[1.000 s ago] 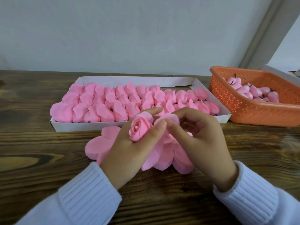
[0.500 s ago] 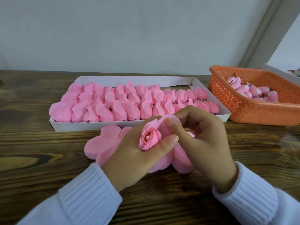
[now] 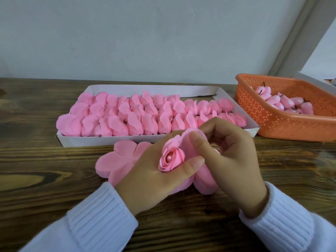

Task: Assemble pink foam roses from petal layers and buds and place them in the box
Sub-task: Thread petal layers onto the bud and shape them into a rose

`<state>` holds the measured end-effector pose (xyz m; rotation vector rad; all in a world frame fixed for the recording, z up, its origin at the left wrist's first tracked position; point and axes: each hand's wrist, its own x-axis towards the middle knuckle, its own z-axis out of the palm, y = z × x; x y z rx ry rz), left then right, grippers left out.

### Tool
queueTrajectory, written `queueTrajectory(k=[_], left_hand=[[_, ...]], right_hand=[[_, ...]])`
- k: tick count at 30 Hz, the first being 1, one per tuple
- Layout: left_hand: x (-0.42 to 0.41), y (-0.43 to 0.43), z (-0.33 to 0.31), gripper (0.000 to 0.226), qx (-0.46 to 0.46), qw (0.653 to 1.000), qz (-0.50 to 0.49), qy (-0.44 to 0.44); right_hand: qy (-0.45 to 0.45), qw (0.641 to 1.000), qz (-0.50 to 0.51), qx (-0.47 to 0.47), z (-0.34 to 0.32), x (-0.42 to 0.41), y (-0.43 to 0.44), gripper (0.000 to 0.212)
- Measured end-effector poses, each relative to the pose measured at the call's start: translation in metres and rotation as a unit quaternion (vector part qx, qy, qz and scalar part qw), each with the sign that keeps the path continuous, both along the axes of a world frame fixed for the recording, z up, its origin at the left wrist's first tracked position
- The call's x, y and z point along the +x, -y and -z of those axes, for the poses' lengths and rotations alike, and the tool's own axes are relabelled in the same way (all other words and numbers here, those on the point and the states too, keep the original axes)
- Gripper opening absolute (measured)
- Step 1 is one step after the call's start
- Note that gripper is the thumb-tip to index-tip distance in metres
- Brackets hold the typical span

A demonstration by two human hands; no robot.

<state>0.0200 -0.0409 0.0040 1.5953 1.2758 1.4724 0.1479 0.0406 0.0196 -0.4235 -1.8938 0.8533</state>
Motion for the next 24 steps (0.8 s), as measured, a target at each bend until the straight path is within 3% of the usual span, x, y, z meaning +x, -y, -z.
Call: queueTrajectory(k=[7, 11, 16, 24], left_hand=[[-0.0003, 0.0009, -0.0010, 0.025, -0.004, 1.000, -0.004, 0.003], [-0.0023, 0.0014, 0.0007, 0.029, 0.006, 0.999, -0.044, 0.027], [-0.0033, 0.0002, 0.0027, 0.035, 0.001, 1.000, -0.018, 0.014], [-0.0006, 0.0002, -0.0003, 0.012, 0.019, 0.999, 0.025, -0.021]], right_hand=[[0.000, 0.998, -0.054, 0.017, -0.0028, 0.0003, 0.0011, 0.007], [-0.002, 0.999, -0.046, 0.029, -0.0030, 0.0002, 0.0002, 0.005], [0.031, 0.999, -0.026, 0.036, -0.0018, 0.0010, -0.0011, 0.008], [0.028, 0.999, -0.009, 0.030, -0.0015, 0.0016, -0.0004, 0.008]])
